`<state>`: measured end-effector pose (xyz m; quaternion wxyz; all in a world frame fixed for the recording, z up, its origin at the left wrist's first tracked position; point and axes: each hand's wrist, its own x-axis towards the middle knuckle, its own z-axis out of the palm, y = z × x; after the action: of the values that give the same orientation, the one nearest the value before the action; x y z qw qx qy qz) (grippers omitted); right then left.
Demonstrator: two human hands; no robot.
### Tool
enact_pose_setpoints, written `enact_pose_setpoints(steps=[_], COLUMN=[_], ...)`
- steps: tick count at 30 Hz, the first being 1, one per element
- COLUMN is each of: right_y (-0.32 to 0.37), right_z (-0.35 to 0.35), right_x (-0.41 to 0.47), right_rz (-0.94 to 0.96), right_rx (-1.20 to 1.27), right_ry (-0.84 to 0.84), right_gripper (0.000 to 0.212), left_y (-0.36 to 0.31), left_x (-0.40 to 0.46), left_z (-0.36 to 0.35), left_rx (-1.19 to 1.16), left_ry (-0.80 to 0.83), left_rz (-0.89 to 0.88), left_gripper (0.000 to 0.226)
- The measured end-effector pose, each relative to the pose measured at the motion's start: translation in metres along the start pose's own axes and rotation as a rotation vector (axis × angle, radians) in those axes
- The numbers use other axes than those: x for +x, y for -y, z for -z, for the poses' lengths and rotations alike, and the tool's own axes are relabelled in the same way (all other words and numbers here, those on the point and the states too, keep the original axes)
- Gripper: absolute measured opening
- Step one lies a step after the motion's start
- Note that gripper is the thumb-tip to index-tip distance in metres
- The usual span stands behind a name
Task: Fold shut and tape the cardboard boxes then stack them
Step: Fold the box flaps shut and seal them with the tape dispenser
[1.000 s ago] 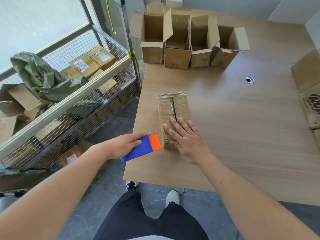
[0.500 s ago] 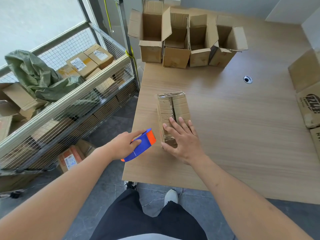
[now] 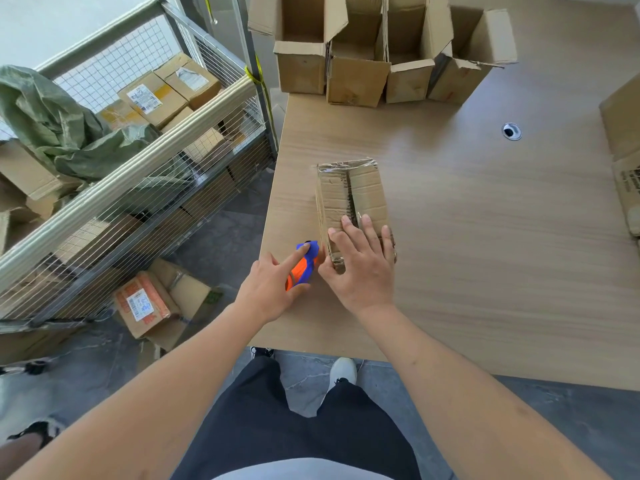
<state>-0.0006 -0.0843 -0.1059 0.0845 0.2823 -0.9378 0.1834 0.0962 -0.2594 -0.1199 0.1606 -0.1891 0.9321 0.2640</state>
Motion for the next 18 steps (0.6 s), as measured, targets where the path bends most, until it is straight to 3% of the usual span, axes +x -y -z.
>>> enact_pose_setpoints(steps=[12,18], right_y=[0.013,0.011], right_z=[0.006,0.026], right_x=[0.009,0.012], right_rz=[-0.112,-0.123], right_rx=[0.082,0.132], right_ry=[-0.049,0.192], right_gripper=[0.026,0.054], left_y=[-0.014,-0.029], left_x=[-0.003,-0.005], left_z=[0.027,0.051], left_rx=[-0.005,-0.004], left_ry=[-0.071,-0.153], left_rz=[-0.076,-0.125], left_gripper=[0.055,0.052])
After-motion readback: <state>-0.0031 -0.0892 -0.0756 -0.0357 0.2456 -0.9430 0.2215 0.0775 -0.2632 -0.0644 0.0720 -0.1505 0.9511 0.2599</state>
